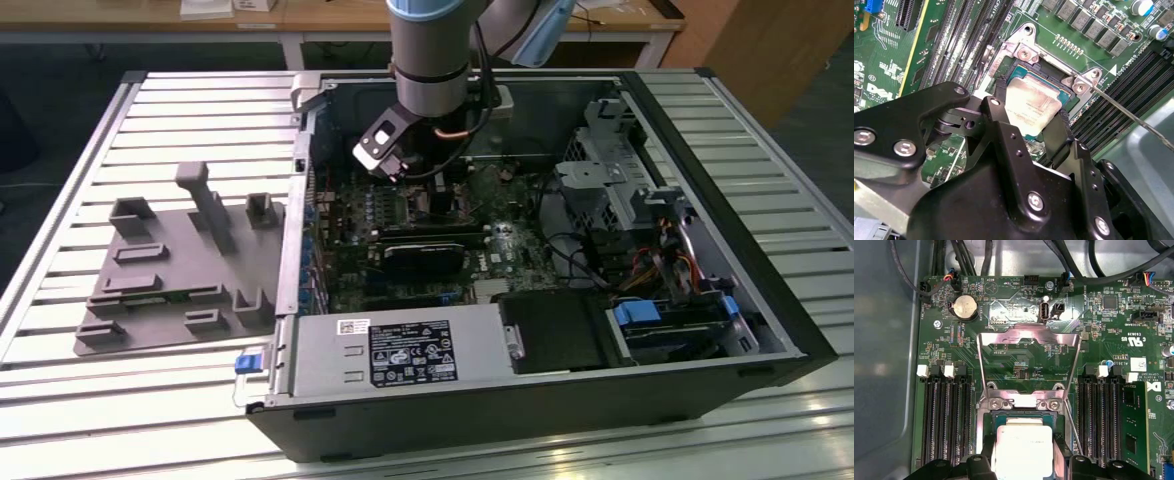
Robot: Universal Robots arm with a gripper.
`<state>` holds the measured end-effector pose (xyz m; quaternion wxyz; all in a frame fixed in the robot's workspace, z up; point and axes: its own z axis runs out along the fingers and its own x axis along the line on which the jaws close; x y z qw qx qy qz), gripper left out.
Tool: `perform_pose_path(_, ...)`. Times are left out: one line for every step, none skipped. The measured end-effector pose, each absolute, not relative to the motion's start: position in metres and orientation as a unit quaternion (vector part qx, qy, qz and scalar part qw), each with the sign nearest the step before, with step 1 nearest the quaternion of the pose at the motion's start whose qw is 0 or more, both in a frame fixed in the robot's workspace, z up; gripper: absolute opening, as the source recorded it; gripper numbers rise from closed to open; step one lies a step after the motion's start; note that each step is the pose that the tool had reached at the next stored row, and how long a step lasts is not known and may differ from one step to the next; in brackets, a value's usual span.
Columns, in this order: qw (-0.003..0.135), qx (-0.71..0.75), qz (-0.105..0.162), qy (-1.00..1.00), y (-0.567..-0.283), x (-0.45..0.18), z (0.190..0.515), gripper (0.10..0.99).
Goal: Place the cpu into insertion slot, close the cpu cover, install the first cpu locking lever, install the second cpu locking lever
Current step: 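Place the cpu into insertion slot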
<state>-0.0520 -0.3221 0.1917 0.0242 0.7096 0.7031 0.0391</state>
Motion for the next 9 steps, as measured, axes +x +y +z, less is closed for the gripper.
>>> perform_pose_path(0.024, 0.71, 0.039, 0.703, -0.3221, -0.0519, 0.1917, 0.537)
perform_pose_path(0.024, 0.71, 0.039, 0.703, -0.3221, -0.052, 0.1917, 0.537)
perform_pose_path(0.024, 0.71, 0.039, 0.703, -0.3222, -0.052, 0.1917, 0.537)
perform_pose_path(0.024, 0.71, 0.039, 0.703, -0.3221, -0.0519, 0.1917, 0.537)
perform_pose_path(0.024, 0.71, 0.039, 0.703, -0.3221, -0.0519, 0.1917, 0.537)
perform_pose_path(0.024, 0.71, 0.039, 0.703, -0.3221, -0.0519, 0.1915, 0.537)
perform_pose_path(0.024, 0.71, 0.04, 0.703, -0.322, -0.0518, 0.1914, 0.545)
perform_pose_path(0.024, 0.71, 0.039, 0.703, -0.322, -0.0518, 0.1914, 0.545)
perform_pose_path(0.024, 0.71, 0.039, 0.703, -0.3221, -0.0519, 0.1915, 0.612)
